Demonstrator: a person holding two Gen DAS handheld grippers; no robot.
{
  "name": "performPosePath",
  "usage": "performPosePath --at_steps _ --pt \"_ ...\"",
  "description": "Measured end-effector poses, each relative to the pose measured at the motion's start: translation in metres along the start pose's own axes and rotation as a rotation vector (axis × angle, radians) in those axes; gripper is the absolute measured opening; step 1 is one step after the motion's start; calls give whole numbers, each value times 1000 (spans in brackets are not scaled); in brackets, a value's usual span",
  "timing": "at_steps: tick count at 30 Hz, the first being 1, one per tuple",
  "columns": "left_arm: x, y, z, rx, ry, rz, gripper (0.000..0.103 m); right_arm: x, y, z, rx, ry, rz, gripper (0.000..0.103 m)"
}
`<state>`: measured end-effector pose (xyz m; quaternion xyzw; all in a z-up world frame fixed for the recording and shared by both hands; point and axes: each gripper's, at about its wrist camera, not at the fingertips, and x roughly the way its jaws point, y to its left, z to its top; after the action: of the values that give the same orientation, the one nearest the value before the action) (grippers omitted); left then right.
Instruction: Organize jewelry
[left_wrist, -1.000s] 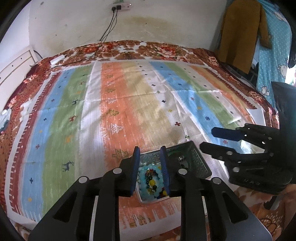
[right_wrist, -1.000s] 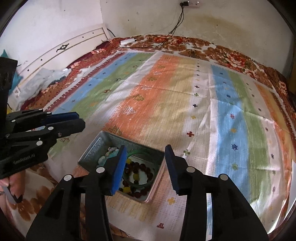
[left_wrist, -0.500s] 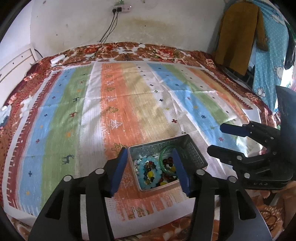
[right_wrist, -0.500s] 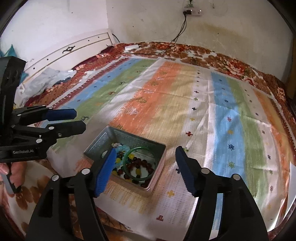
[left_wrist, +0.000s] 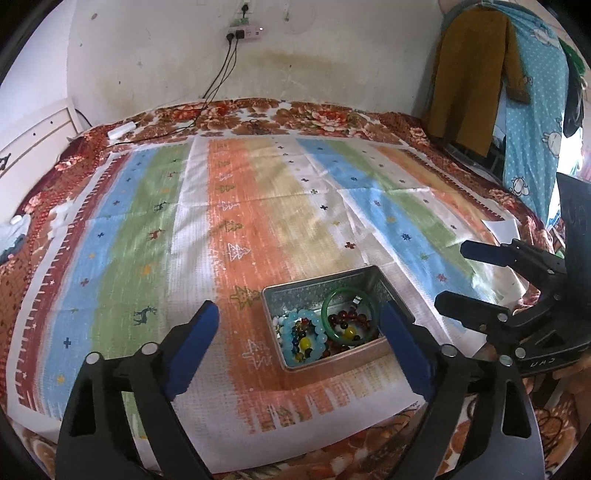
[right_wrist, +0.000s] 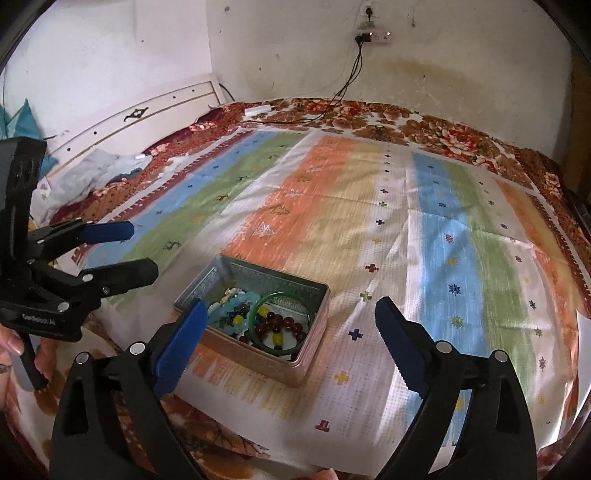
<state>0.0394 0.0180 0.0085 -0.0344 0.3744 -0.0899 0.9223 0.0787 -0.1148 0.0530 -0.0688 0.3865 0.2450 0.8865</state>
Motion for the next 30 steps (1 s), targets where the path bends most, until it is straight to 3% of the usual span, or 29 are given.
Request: performPosePath --at_steps 7,19,30 --pt "-4 1 -6 3 -4 14 97 -5 -2 -5 40 -4 13 97" --pt "-11 -8 -18 34 -24 33 97 -17 1 -17 30 -41 6 98" --pt "-23 -8 -22 -13 -61 19 97 -29 -5 -23 58 -76 18 98"
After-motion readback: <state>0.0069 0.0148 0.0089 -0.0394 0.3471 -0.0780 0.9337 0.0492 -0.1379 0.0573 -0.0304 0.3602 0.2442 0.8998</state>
